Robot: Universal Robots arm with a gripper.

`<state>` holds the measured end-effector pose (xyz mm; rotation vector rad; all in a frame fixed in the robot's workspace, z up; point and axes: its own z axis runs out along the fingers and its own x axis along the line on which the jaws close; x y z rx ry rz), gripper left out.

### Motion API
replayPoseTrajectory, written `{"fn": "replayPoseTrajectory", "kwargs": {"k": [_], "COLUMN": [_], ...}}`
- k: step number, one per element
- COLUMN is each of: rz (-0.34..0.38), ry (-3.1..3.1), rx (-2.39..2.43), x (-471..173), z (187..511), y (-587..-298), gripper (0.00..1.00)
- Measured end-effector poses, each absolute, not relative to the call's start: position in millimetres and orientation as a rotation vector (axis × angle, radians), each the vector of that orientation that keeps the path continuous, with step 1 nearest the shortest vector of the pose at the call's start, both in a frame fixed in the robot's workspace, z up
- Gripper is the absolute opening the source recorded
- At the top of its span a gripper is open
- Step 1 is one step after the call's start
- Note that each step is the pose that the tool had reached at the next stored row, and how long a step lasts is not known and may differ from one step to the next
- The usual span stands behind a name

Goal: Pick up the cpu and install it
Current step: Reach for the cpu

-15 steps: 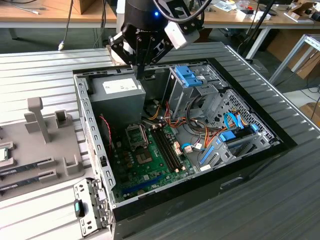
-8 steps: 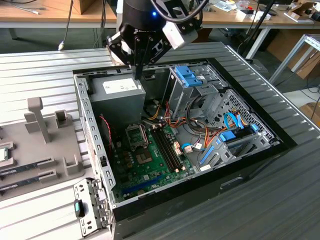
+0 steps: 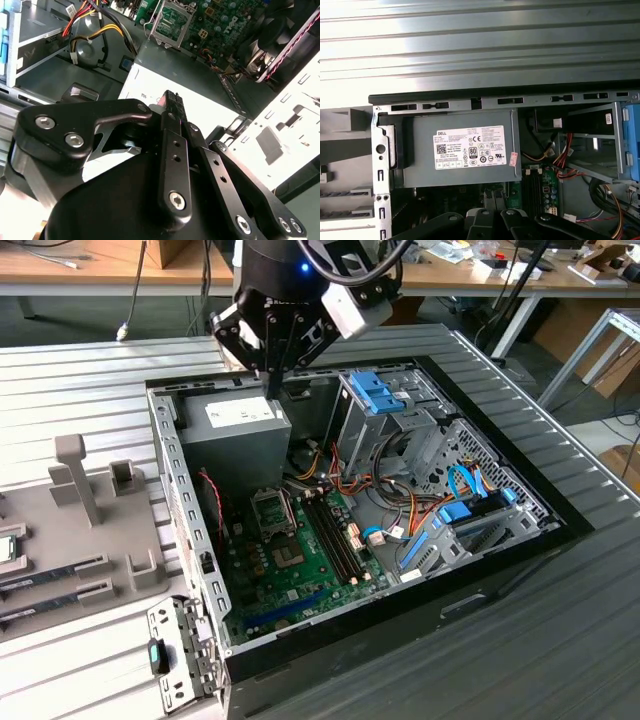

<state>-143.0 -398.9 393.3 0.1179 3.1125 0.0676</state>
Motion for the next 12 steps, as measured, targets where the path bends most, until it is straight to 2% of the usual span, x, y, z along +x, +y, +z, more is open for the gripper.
{"fn": "replayPoseTrajectory", "kwargs": {"k": [12], "rz": [0.068], "ry": [3.112], "rx": [0.118], "x": [-148.1], "z": [393.3], "y": [-398.9], "gripper": [0.11]}}
